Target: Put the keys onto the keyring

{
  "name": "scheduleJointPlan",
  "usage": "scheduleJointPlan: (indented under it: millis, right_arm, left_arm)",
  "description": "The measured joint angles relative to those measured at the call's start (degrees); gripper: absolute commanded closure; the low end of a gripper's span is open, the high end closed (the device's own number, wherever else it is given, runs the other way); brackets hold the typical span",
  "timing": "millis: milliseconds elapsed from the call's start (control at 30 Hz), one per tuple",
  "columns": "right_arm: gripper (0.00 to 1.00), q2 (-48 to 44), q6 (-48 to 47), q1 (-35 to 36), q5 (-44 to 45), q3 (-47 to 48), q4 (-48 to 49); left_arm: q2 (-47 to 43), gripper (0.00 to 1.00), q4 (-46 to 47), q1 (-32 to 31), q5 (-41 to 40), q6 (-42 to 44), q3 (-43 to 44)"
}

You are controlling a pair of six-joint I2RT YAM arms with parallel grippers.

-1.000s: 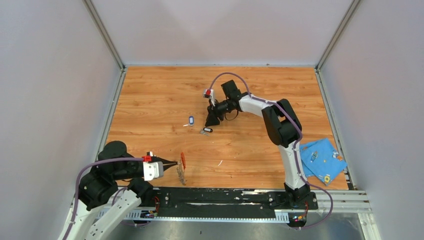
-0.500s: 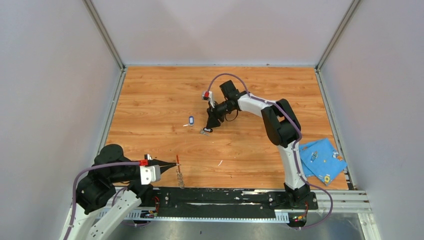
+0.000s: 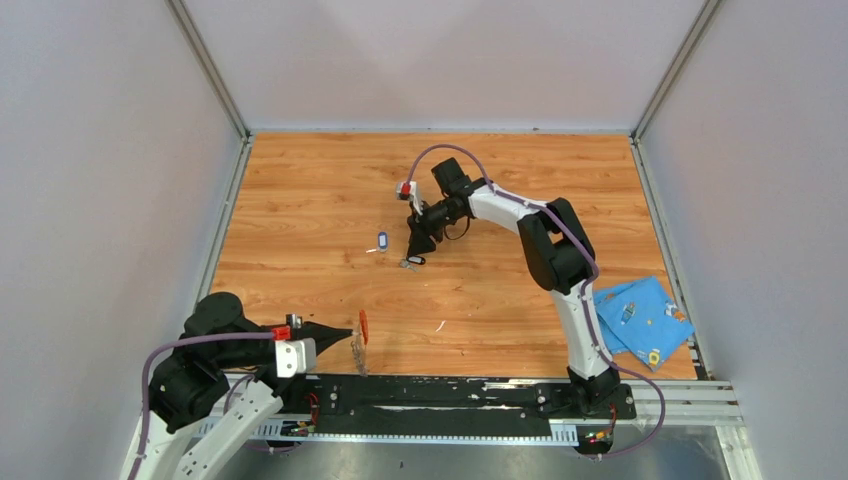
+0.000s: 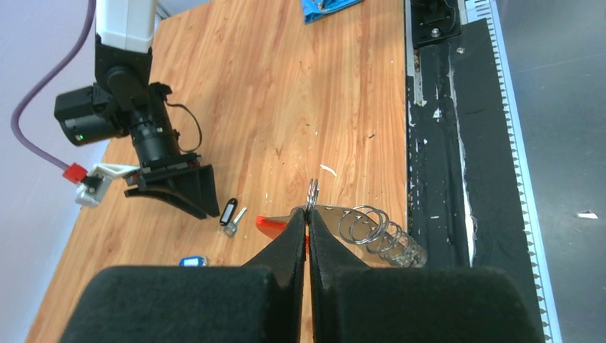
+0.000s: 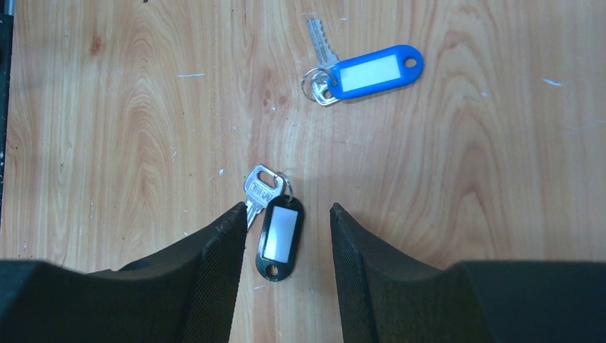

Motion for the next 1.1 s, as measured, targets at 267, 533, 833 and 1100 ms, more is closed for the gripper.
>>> scheduleJointPlan:
  millis: [267,533,833,1100]
  right_arm:
    - [0.5,2.25,-1.05,2.12,1.66,1.99,-2.08]
    - [0.51,2.43,-1.53,2.64,2.93,2.73,-2.58]
    - [0.47,2.49,-1.49,2.8,3.87,3.1,-2.75]
    - [0.45,3.28,-1.18,3.48,6.05,5.07,-3.06]
  left_arm:
    - [-0.5,1.0,-0.02,0.0,1.2,1.11,0.11]
    - [-0.5,1.0,-0.02,0.0,1.7,1.62,0.11]
    - [-0.57,1.0,-0.07,0.0,2.14,2.95,0.63]
    - [-1.62,1.0,-0.04,0.0,3.34,4.66,0.92]
